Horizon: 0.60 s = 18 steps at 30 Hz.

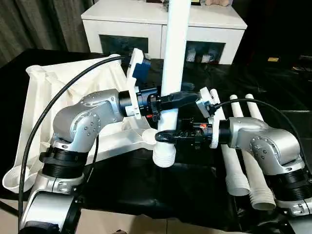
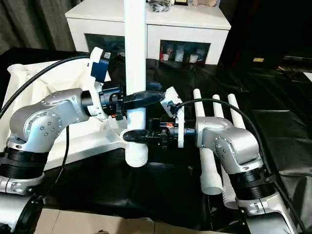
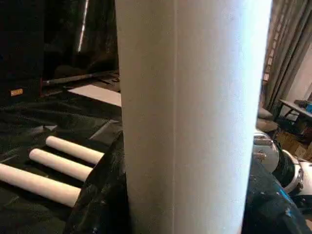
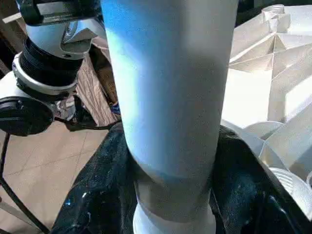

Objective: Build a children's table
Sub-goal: Pick table leg

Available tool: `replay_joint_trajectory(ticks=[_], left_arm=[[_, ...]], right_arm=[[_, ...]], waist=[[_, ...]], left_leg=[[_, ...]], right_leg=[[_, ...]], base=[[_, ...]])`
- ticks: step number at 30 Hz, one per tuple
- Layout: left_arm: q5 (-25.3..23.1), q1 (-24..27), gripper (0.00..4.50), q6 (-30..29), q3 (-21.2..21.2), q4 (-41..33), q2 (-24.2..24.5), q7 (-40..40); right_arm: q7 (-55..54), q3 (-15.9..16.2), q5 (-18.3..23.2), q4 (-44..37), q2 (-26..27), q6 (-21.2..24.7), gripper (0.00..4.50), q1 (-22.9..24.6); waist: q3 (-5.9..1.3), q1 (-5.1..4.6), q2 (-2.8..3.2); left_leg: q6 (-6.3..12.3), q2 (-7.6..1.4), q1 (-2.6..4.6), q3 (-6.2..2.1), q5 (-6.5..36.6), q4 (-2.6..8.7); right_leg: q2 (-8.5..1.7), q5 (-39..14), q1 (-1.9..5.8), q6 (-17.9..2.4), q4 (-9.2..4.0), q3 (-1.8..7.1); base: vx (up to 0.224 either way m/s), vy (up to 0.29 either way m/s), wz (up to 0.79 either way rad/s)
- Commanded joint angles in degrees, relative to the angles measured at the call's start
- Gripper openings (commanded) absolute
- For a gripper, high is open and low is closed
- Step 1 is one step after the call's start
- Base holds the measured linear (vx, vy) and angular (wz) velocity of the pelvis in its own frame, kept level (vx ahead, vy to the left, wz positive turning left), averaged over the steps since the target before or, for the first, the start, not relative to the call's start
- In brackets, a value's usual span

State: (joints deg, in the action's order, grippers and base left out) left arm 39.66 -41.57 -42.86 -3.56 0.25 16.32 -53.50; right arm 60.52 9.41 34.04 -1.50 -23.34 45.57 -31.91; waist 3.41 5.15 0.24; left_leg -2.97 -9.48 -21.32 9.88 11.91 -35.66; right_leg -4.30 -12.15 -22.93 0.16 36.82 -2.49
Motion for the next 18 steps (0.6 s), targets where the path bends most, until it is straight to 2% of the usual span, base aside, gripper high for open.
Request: replay_joint_trajectory(ticks=[1,2,5,7,11,18], left_arm=[[1.14,-0.62,1.82,0.04,-0.30,-2.39,-0.98,-0.63],[1.21,-0.55,1.82,-0.05,-0.34,-2.54,-0.98,-0.82],[1.94,-0.53,1.82,-0.50,-0.15,-2.94,-1.12,-1.08],[2.31,-0.56,1.82,-0.58,-0.18,-3.16,-1.14,-1.29],[2.69,-0.43,1.82,-0.81,-0.36,-3.44,-1.18,-1.79],[2.24,-0.73,1.82,-0.71,-0.63,-3.00,-0.78,-2.37]], right_arm=[[0.91,0.76,1.30,-0.54,0.72,0.61,2.63,-0.71],[1.06,0.78,1.43,-0.60,0.74,0.67,2.63,-0.71],[0.91,0.80,1.30,-0.57,0.86,0.55,3.04,-0.90],[0.73,0.73,1.28,-0.48,1.04,0.52,3.11,-0.97],[1.11,0.95,1.20,-0.79,1.16,0.43,3.31,-0.86],[1.87,1.09,1.57,-0.60,0.65,0.65,2.74,-1.02]], waist=[[-4.30,0.14,0.09],[-4.33,0.15,0.09],[-4.25,0.12,0.08],[-4.28,0.15,0.27],[-4.28,0.12,0.18],[-4.26,0.09,0.33]], left_leg=[[1.47,-3.01,0.56,-0.94,2.81,3.97],[1.50,-3.03,0.58,-0.94,2.68,3.96],[1.44,-3.03,0.58,-0.93,3.39,4.00],[1.46,-3.03,0.58,-0.96,3.26,3.98],[1.32,-3.03,0.60,-0.95,3.38,4.01],[1.00,-3.01,0.59,-0.97,3.67,4.03]], right_leg=[[-3.71,2.79,3.62,-17.36,-3.43,2.50],[-3.74,3.07,3.64,-17.47,-3.40,2.50],[-3.72,2.36,3.61,-17.49,-3.48,2.49],[-3.75,2.47,3.61,-17.50,-3.44,2.50],[-3.73,2.30,3.61,-17.35,-3.48,2.49],[-3.69,1.97,3.61,-17.21,-3.53,2.50]], base=[[0.000,0.000,0.00],[0.000,0.000,0.00],[0.000,0.000,0.00],[0.000,0.000,0.00],[0.000,0.000,0.00],[0.000,0.000,0.00]])
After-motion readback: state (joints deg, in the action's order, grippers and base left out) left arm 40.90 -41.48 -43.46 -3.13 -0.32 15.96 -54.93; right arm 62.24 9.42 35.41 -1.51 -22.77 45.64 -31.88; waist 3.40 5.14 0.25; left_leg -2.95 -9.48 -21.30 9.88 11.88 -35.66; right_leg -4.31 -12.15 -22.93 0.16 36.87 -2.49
